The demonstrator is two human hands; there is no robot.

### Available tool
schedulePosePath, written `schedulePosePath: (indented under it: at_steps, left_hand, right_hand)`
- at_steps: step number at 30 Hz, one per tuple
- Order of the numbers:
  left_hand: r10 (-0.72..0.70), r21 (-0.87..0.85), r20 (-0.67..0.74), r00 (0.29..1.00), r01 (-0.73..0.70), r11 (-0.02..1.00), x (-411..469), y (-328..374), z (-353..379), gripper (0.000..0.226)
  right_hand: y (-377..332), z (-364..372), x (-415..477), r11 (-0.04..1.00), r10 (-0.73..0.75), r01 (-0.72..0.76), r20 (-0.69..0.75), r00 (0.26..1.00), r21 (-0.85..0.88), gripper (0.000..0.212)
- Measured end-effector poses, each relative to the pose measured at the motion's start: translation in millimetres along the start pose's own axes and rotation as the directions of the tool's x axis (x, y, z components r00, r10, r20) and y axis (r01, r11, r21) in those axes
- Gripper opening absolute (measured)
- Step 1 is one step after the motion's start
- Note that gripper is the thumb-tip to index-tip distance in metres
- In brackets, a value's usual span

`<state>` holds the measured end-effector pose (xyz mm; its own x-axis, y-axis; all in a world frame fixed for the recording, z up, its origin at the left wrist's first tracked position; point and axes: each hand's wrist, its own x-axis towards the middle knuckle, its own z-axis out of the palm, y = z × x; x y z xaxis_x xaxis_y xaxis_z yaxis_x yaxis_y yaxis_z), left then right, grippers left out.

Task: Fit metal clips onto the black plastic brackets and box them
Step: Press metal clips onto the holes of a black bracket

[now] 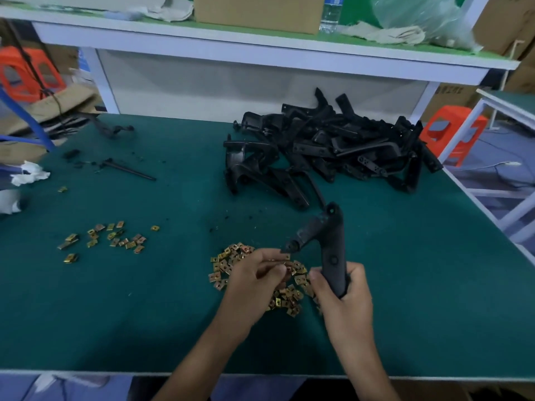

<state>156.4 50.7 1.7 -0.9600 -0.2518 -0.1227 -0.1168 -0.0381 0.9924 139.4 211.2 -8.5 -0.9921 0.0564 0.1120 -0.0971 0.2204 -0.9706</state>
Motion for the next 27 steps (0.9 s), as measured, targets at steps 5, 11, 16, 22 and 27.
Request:
schedulePosePath:
  at_steps: [5,11,16,22,27]
  left_hand:
    - [-0.077,-0.315,-0.093,0.993,0.044,0.948,-7,4,3,0.016]
    - [-0.091,-0.317,-0.150,0.984,0.040,0.948,-14,2,-2,0.024]
    - [-0.088,-0.329,-0.190,0.978,0.021,0.944,-19,-2,-1,0.025]
    - [-0.170,-0.436,-0.241,0.955,0.049,0.898,-15,-4,2,0.023]
    - [-0.168,-0.447,-0.196,0.966,0.064,0.892,-18,-3,5,0.025]
  right_hand:
    - [-12,20,2,0.999,-0.005,0.001,0.116,0.993,0.040,0.033]
    - [-14,29,0,0.983,0.087,-0.109,0.149,0.985,0.148,0.025]
    - [-14,34,-2,0.938,0.197,-0.241,0.188,0.962,0.249,0.019]
    - [-14,40,-3,0.908,0.243,-0.290,0.184,0.952,0.301,0.022]
    - [-21,41,0,0.814,0.341,-0.397,0.204,0.918,0.424,0.041]
